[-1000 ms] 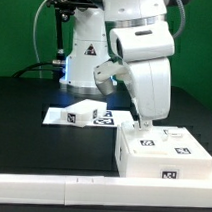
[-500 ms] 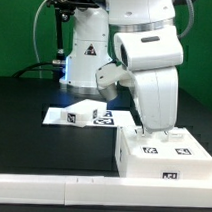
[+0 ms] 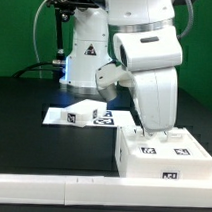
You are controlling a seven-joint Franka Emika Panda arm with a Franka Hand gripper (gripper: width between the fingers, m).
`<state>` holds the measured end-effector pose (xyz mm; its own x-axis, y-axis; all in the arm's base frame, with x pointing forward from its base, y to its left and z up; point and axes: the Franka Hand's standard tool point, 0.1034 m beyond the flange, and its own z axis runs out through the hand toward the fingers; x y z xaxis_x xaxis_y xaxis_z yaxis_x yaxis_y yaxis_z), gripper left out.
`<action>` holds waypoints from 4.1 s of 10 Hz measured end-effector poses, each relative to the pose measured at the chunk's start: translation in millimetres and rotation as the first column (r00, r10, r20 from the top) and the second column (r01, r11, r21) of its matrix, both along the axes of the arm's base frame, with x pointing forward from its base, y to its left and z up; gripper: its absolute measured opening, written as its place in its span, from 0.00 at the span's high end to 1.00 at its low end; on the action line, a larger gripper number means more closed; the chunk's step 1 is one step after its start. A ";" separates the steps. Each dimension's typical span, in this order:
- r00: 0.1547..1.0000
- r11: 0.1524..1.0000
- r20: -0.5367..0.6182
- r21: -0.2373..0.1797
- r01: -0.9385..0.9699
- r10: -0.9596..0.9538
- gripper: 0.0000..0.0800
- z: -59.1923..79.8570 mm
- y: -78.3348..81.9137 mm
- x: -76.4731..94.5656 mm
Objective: Assemble cabinet
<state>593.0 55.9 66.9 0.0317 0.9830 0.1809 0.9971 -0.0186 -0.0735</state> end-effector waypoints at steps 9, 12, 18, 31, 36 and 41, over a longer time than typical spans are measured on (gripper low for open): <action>1.000 1.000 0.000 0.000 0.001 -0.001 0.00 -0.2 -0.3 0.0; 0.993 0.994 0.046 -0.025 0.106 -0.105 0.01 26.1 -18.7 -2.8; 0.888 0.888 0.044 -0.042 0.459 -0.457 0.01 42.4 -31.8 -51.1; -0.082 -0.082 -0.122 -0.010 0.997 -0.989 0.01 25.2 -0.1 -75.1; -0.085 -0.094 -0.101 0.090 0.992 -0.991 0.01 4.1 43.1 -95.5; -0.088 -0.100 -0.098 0.131 0.986 -0.991 0.01 -15.8 46.8 -100.5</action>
Offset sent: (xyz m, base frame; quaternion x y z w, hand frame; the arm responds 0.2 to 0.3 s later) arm 0.0000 0.0000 0.0000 0.0000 0.0000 0.0000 1.0000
